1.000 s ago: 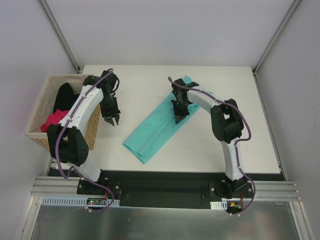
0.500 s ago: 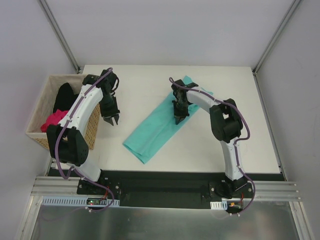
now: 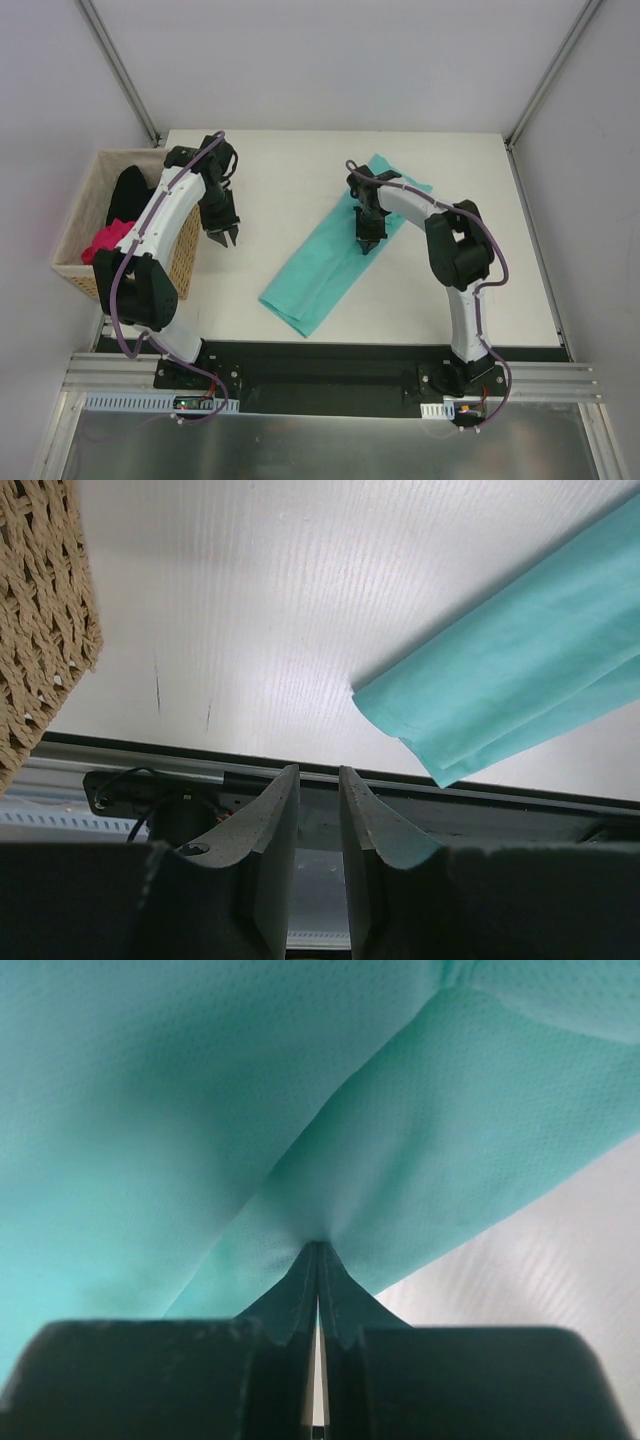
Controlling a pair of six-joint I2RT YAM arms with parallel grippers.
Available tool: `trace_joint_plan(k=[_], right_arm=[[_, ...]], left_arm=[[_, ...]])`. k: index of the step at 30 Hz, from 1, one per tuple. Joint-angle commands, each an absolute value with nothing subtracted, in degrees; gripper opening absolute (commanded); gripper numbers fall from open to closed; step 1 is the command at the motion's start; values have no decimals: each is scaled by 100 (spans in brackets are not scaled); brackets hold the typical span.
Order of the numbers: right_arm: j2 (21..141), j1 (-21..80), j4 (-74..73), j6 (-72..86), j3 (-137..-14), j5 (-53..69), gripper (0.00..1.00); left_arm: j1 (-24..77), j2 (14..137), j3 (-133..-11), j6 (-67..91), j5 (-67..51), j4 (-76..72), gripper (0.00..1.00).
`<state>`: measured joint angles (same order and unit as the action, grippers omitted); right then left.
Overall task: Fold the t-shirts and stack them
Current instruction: Rotate the tshirt 90 degrees
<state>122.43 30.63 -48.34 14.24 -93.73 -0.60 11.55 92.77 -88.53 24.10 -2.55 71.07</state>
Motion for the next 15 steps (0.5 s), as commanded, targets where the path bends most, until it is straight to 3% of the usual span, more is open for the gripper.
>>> trace_joint_plan(k=[1, 15], right_arm=[[11953, 3041, -5273, 1740, -9088, -851, 1], [12146, 2892, -5695, 1056, -9421, -2214, 1]], left_arm=[[1151, 9334, -9132, 2294, -360, 7304, 22], [1151, 9325, -9185, 2215, -431, 7304, 22]])
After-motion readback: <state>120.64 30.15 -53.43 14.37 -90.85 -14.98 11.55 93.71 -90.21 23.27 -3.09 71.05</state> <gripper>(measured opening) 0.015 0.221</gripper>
